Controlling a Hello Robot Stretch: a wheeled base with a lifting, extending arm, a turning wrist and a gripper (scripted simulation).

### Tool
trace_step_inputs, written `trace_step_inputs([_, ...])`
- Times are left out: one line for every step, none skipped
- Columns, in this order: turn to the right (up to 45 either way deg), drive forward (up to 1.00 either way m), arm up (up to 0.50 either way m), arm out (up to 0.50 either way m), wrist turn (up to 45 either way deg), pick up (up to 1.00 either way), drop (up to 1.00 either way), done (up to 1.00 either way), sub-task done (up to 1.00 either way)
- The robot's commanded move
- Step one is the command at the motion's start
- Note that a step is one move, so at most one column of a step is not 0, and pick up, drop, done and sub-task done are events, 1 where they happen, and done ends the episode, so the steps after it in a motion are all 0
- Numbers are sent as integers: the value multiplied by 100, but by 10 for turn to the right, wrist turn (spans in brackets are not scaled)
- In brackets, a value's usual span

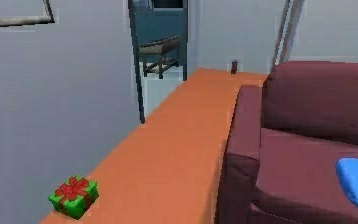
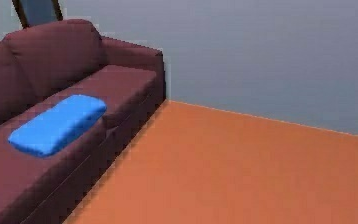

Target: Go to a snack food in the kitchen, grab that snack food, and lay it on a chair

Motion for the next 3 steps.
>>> trace_step_inputs([-30, 0, 0, 0, 0, 0, 0, 0, 0])
trace_step_inputs([0, 95, 0, 0, 0, 0, 0, 0, 0])
trace_step_inputs([0, 100, 0, 0, 0, 0, 0, 0, 0])
